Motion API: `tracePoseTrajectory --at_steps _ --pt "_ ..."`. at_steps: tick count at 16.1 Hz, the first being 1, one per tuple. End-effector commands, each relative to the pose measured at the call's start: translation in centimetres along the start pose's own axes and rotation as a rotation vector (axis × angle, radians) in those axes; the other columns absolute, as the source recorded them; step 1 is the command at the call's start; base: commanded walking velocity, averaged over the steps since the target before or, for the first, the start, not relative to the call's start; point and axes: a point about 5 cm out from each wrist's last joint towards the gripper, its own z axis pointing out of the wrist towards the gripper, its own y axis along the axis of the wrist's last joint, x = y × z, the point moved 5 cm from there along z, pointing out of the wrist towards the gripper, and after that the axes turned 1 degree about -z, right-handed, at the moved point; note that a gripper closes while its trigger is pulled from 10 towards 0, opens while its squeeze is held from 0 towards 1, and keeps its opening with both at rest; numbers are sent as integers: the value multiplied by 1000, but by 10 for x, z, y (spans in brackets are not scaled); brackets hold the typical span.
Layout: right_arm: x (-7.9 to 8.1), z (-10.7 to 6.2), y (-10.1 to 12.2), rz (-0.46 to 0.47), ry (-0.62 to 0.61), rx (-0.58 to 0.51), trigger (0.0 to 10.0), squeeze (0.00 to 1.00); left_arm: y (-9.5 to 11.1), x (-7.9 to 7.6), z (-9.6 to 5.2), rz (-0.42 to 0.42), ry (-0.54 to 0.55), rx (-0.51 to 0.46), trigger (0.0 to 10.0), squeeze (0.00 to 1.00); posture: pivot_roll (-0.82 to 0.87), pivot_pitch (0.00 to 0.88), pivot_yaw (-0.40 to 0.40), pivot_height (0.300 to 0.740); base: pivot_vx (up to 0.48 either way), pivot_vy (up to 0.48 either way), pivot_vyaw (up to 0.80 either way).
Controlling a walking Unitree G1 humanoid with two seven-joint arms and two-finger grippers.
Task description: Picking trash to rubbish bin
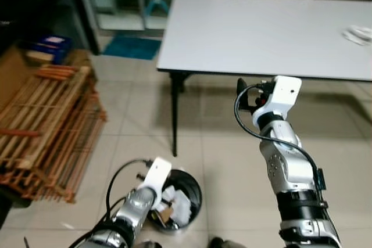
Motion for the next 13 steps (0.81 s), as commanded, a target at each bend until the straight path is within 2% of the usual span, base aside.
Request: tracePoseTrajectory --at_steps 1,3,4,5,6,13 --pt "-2 0 5 -3 -3 -7 10000 0 -5 2 0 -28 15 19 10000 0 -64 85 0 740 0 0 0" --pt "-2 -1 5 -6 -1 -5 10000 0 -10 1 -1 -62 17 37 10000 0 -62 88 -6 740 0 0 0" --pt "0 -1 4 -5 3 -3 10000 0 -10 2 -1 -51 26 41 10000 0 -59 91 -7 740 0 0 0" --pt "1 -1 4 -5 5 -1 10000 0 -11 6 -1 -44 47 48 10000 753 -58 91 -7 740 0 0 0" --pt "1 -1 4 -5 6 -1 10000 0 -11 7 -1 -44 57 51 10000 1000 -59 93 -6 740 0 0 0" --pt "-3 -4 3 -3 -6 3 10000 0 -5 16 0 -34 112 31 10000 1000 -68 100 1 740 0 0 0"
